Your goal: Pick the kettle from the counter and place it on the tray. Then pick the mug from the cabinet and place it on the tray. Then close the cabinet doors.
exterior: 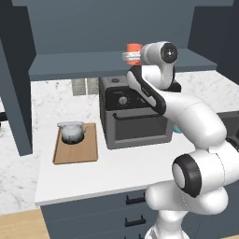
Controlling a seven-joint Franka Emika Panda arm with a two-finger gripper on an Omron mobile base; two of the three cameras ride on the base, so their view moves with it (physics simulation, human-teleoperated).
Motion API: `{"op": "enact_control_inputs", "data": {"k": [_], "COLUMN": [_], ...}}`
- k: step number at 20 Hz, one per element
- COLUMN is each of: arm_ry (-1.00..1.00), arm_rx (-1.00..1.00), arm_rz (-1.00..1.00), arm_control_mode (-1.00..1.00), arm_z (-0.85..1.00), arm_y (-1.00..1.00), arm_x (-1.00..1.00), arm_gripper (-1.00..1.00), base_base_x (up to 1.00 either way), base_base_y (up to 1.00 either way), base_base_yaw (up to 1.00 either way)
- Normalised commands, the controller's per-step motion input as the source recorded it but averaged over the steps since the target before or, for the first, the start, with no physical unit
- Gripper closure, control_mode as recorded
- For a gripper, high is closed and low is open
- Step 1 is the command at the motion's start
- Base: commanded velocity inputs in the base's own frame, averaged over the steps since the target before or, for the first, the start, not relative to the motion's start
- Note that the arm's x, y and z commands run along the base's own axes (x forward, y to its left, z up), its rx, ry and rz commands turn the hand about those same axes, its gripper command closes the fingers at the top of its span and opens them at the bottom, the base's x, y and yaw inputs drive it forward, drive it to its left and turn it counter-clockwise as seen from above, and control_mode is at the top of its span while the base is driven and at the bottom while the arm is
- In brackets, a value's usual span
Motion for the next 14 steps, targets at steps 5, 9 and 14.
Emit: {"op": "enact_control_inputs", "data": {"k": [5,9,14], "arm_ry": [0.00,0.00,0.00], "arm_rx": [0.00,0.02,0.03], "arm_rz": [0.00,0.00,0.00], "arm_control_mode": [-1.00,-1.00,-1.00], "arm_z": [0.00,0.00,0.00], "arm_y": [-0.02,-0.07,-0.06], "arm_x": [0.08,0.17,0.15], "arm_gripper": [-1.00,-1.00,-1.00], "base_base_x": [0.00,0.00,0.00], "base_base_y": [0.00,0.00,0.00], "base_base_yaw": [0.00,0.00,0.00]}}
